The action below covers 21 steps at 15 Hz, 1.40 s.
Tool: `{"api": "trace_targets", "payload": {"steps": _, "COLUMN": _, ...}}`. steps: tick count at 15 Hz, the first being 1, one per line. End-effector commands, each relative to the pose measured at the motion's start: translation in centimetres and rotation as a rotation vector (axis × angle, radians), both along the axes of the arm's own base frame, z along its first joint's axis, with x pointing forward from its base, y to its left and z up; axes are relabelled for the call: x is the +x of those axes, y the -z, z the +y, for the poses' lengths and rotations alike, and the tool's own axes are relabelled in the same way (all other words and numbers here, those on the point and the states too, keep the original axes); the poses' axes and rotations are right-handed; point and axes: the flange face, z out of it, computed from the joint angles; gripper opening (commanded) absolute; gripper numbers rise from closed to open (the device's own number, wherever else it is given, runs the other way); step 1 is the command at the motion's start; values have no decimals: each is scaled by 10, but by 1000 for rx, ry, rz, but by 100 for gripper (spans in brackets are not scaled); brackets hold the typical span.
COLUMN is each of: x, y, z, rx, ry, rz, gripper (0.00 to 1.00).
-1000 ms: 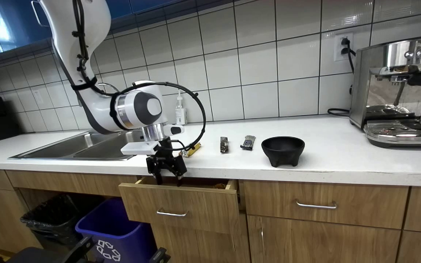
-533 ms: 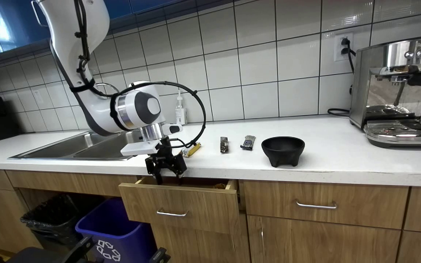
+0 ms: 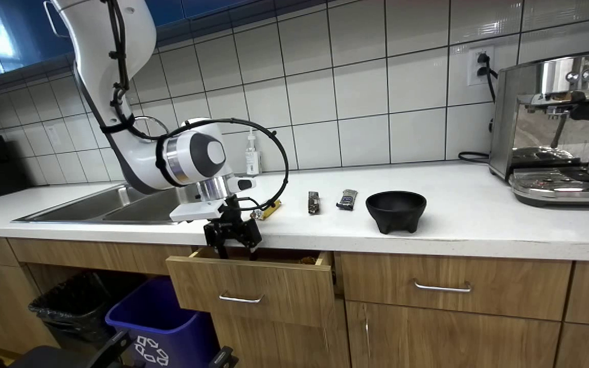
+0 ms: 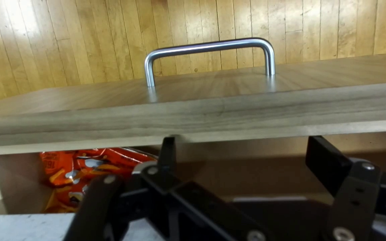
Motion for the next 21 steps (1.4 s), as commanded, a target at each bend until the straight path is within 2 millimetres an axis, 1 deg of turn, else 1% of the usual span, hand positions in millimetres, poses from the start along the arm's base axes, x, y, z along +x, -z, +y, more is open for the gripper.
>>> {"api": "trace_targets", "payload": {"steps": 1, "x": -2, "y": 2, "z": 0, "rx": 10, "ry": -9, "rz": 26, "gripper": 100}}
{"api": "trace_targets", "payload": {"steps": 7, "x": -19, "y": 2, "z": -4, "rx": 7, "ry": -20, "rz": 55, "gripper": 100}}
{"api": "trace_targets", "payload": {"steps": 13, "x": -41, "y": 2, "z": -7, "rx": -4, "ry": -18, "rz": 81, "gripper": 100}}
{"api": "trace_targets", "payload": {"steps": 21, "x": -79, "y": 0, "z": -8, "rx": -6, "ry": -16, "rz": 119, "gripper": 100}}
